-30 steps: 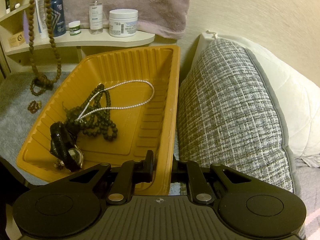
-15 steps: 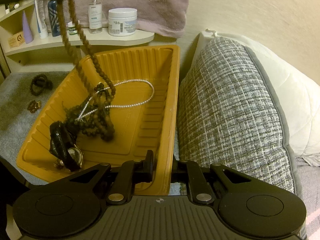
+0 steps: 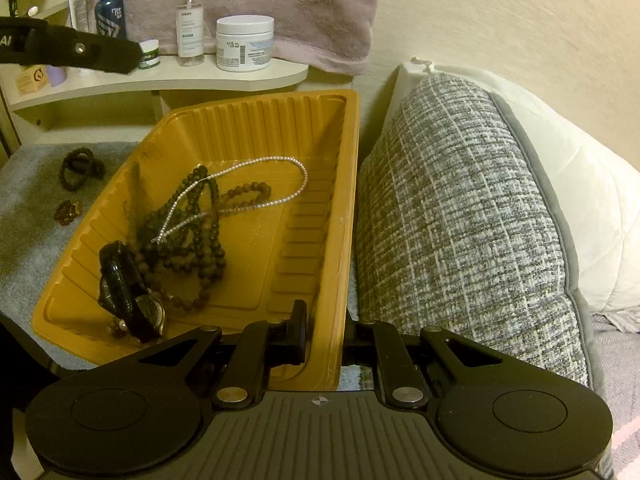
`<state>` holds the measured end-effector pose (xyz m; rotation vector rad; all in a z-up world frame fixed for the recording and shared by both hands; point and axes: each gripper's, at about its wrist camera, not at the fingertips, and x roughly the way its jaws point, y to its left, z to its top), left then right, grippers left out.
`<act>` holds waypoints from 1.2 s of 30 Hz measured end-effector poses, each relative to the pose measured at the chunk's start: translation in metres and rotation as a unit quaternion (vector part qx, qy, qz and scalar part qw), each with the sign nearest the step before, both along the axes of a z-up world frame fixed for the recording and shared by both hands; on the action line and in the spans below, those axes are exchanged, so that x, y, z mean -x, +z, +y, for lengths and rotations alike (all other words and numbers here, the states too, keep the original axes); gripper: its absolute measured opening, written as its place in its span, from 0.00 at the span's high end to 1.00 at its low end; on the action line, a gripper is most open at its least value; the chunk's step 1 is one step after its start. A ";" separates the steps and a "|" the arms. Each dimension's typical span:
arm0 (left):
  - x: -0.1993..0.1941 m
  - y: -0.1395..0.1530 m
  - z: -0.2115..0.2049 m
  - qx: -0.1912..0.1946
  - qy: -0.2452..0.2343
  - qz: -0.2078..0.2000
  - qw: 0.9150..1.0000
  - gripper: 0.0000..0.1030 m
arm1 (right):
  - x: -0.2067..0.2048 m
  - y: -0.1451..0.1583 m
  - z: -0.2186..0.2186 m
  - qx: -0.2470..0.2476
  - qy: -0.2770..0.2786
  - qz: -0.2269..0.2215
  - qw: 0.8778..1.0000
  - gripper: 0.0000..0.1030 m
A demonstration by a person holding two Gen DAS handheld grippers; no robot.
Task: Organize jewelry
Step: 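Move the left gripper back over the small gold piece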
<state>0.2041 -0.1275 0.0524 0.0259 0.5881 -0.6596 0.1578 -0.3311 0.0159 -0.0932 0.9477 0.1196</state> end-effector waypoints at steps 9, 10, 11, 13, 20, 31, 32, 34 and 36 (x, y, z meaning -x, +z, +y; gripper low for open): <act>0.002 -0.010 0.060 -0.015 0.095 0.002 0.995 0.78 | 0.000 0.000 -0.001 -0.001 -0.001 0.000 1.000 0.87; 0.003 -0.012 0.066 -0.019 0.104 0.003 0.994 0.78 | 0.000 0.000 -0.001 -0.001 -0.001 0.000 1.000 0.87; 0.004 -0.015 0.073 -0.022 0.115 0.005 0.993 0.78 | 0.001 -0.001 -0.001 -0.001 -0.001 0.000 1.000 0.87; 0.007 -0.021 0.086 -0.026 0.132 0.009 0.991 0.78 | 0.001 0.000 -0.001 -0.001 -0.001 0.000 1.000 0.87; 0.020 -0.046 0.131 -0.053 0.195 0.028 0.979 0.78 | 0.001 0.000 -0.001 -0.001 -0.001 0.000 1.000 0.87; 0.036 -0.083 0.143 -0.098 0.189 0.037 0.976 0.78 | 0.001 0.000 -0.001 0.001 0.000 0.000 1.000 0.87; 0.036 -0.086 0.140 -0.099 0.178 0.036 0.978 0.78 | 0.001 0.001 -0.001 0.001 0.000 0.000 1.000 0.87; 0.036 -0.091 0.133 -0.113 0.158 0.032 0.980 0.78 | 0.001 0.001 -0.001 0.002 0.001 0.001 1.000 0.87; 0.036 -0.095 0.127 -0.129 0.136 0.025 0.982 0.78 | 0.001 0.001 -0.001 0.002 0.001 0.001 1.000 0.87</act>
